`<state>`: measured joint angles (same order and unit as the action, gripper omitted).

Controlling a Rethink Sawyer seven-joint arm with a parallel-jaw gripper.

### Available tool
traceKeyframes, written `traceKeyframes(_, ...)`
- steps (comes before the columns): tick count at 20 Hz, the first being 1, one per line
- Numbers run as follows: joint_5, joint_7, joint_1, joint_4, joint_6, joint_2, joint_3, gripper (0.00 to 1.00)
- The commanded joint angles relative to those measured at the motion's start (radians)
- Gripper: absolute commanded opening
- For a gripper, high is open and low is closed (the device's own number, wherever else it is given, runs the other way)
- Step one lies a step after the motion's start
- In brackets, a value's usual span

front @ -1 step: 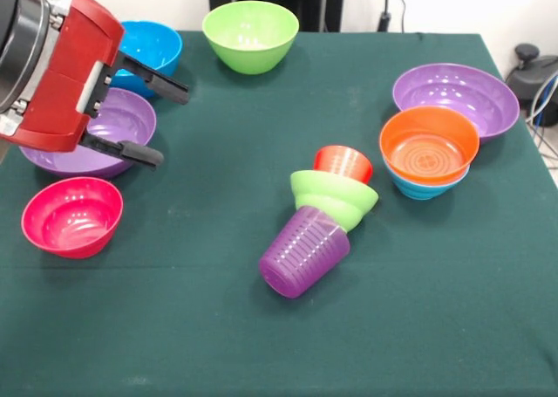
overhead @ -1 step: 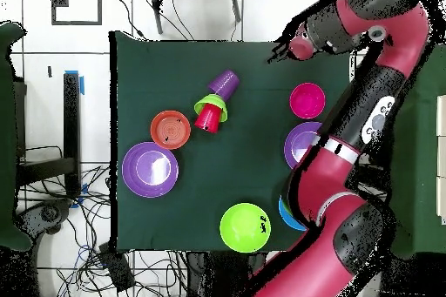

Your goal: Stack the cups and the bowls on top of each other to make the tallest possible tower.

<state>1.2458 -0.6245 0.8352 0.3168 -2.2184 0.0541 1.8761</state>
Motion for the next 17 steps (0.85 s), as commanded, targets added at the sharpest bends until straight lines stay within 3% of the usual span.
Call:
traceKeyframes(1,-0.056,-0.187,-0.009,0.054,0.137,-0.034,-0.189,1.00)
traceKeyframes(7,-0.166,-0.250,0.006,0.125,0.247,-0.035,-0.261,1.00)
traceKeyframes(17,-0.269,-0.282,-0.013,0.129,0.362,-0.007,-0.332,1.00)
